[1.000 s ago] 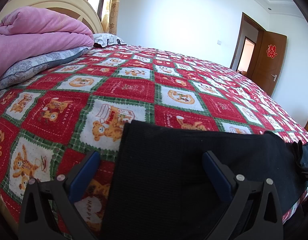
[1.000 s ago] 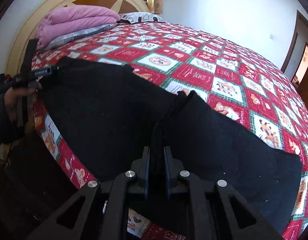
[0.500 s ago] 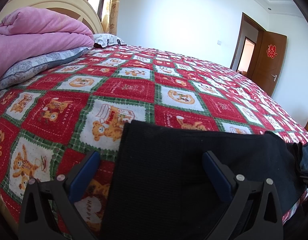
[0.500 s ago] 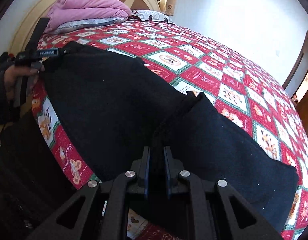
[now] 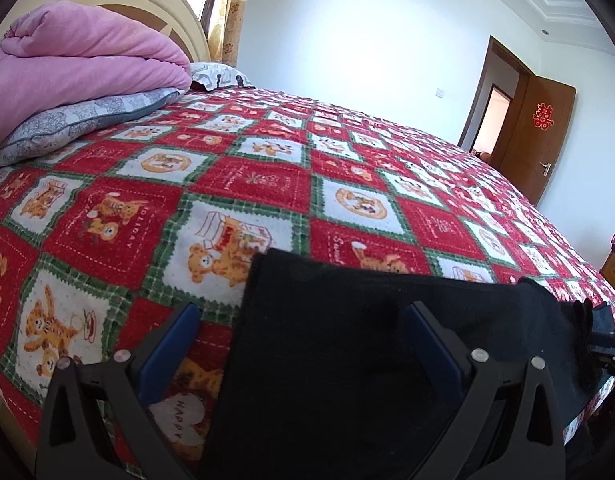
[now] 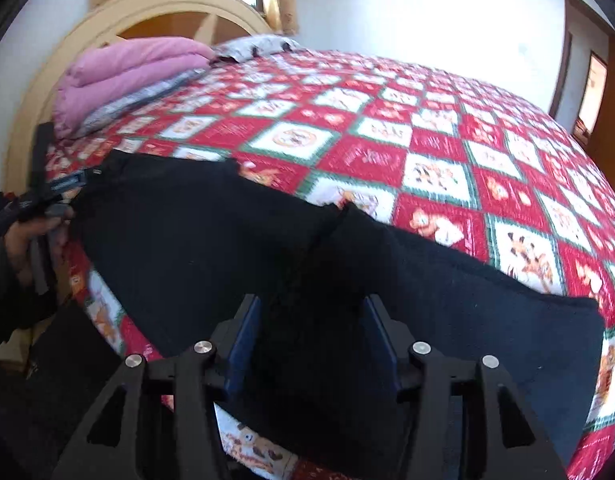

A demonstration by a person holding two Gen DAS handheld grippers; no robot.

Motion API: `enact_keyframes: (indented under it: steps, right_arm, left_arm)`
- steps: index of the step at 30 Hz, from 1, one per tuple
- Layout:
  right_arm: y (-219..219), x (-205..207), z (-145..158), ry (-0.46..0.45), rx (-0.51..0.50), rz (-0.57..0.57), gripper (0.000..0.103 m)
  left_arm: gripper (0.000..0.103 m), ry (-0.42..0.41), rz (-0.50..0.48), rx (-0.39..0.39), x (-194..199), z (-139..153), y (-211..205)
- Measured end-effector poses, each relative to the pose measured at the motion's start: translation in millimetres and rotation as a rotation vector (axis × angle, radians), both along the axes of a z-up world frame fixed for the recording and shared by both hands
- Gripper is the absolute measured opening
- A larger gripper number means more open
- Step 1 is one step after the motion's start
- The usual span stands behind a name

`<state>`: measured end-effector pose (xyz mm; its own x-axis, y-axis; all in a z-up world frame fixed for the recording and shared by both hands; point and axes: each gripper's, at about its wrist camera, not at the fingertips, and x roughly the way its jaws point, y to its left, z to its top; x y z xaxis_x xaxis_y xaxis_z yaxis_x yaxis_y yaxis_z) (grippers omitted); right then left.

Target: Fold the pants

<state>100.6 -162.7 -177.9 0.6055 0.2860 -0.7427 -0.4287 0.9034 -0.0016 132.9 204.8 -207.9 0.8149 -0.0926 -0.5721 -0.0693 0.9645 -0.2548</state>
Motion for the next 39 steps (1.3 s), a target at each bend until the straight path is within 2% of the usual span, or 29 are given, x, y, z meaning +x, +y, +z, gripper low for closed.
enact_keyframes:
  steps: [3, 4, 5, 6, 8, 14, 18, 22, 23, 24, 25, 26, 32, 34, 37, 39]
  right_arm:
    - [6, 5, -8, 0.022, 0.005, -0.002, 0.052]
    - [10, 6, -10, 0.012, -0.012, -0.009, 0.046]
    - [12, 7, -10, 0.003, -0.029, -0.02, 0.03]
    - [13, 8, -10, 0.0, -0.041, -0.031, 0.021]
    - [13, 12, -7, 0.01, -0.027, -0.047, 0.012]
    - [17, 7, -2, -0.014, -0.024, -0.035, 0.011]
    - [18, 11, -10, -0.007, -0.022, -0.028, 0.011]
    - [21, 8, -13, -0.033, -0.066, 0.015, 0.017]
    - [22, 6, -12, -0.034, -0.076, 0.019, 0.027]
    - [22, 5, -11, -0.029, -0.083, 0.025, 0.051]
    - [23, 2, -10, -0.01, -0.088, 0.038, 0.061]
    - [23, 0, -10, 0.005, -0.093, 0.051, 0.068]
    - [22, -21, -2, -0.045, -0.177, 0.081, 0.068]
    - [14, -22, 3, -0.044, -0.156, 0.071, 0.068]
    - [2, -15, 1, -0.027, -0.117, 0.041, 0.068]
    - [-2, -10, -3, -0.015, -0.108, 0.019, 0.068]
  left_arm:
    - [0.103, -0.015, 0.011, 0.003, -2, 4, 3]
    - [0.103, -0.021, 0.015, 0.006, -2, 6, 5]
    - [0.103, -0.028, 0.021, 0.012, -2, 9, 8]
    - [0.103, -0.032, 0.024, 0.014, -3, 10, 9]
    - [0.103, -0.031, 0.032, 0.008, -3, 12, 15]
    - [0.103, -0.011, 0.022, 0.002, -2, 8, 22]
    - [0.103, -0.011, 0.007, 0.014, -3, 9, 22]
    - [0.103, -0.01, 0.008, 0.053, -5, 12, 22]
    - [0.103, -0.013, 0.009, 0.054, -6, 13, 23]
    - [0.103, -0.02, 0.009, 0.046, -9, 16, 27]
    - [0.103, -0.022, 0.009, 0.039, -10, 17, 29]
    - [0.103, -0.018, 0.004, 0.028, -11, 17, 31]
    - [0.103, 0.044, -0.055, -0.062, -8, -2, 30]
    - [0.102, 0.031, -0.072, -0.054, -9, -2, 23]
    - [0.094, 0.055, -0.097, 0.009, -8, -2, 8]
    - [0.087, 0.062, -0.105, 0.015, -11, -2, 4]
